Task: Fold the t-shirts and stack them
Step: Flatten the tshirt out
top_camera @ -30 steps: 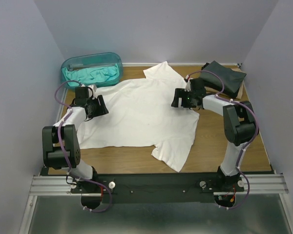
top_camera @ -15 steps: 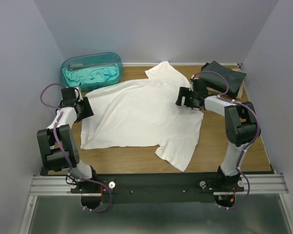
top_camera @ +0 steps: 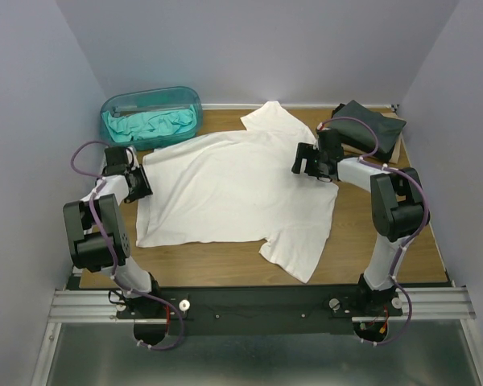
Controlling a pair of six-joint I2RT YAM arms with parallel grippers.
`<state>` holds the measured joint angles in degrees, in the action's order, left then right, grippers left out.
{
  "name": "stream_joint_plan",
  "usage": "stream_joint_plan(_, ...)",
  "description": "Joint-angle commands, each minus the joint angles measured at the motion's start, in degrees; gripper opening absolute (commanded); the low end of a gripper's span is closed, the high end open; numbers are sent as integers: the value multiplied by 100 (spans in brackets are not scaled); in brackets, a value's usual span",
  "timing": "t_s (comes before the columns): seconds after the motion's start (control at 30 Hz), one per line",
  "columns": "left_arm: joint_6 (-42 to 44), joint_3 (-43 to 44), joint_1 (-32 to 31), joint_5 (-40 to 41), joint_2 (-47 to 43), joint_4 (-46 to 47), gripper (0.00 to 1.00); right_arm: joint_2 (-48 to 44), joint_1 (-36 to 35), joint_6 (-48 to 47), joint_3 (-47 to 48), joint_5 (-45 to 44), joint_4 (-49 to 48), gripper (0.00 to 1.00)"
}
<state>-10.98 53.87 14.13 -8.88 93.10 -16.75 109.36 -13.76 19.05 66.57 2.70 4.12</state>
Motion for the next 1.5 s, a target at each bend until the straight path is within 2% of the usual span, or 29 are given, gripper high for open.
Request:
stream_joint_plan(0.0, -27, 36, 37, -149, 270, 199, 41, 349, 101, 55, -109, -138, 678, 95)
stream_joint_plan(0.2, 0, 142, 28, -78, 542, 243, 40, 340, 102, 55, -126, -156, 678, 95)
stream_joint_plan(0.33, 8, 221, 28, -61, 639, 252, 29, 349, 101, 73, -126, -156, 678, 95)
stream_joint_plan(0.47, 8, 230, 20, -96, 648, 260, 28, 358, 110, 64, -126, -156, 678, 95)
stream_joint_plan(0.6, 17, 212, -7, -96, 630, 278, 20, 410, 102, 64, -100, -103, 678, 95)
stream_joint_plan(0.7, 9, 195, -7, 9, 613, 225, 21, 428, 101, 73, -91, -85, 669, 95)
stream_joint_plan(0.77, -18, 194, -16, 97, 552, 181, 25, 428, 110, 64, -100, -94, 678, 95)
stream_joint_plan(1.07, -176, 133, -59, 405, 59, 207, 25, 490, 101, 81, -82, -6, 687, 95)
stream_joint_plan(1.47, -150, 45, -156, 177, 402, 383, 25, 490, 101, 64, -91, -24, 704, 95)
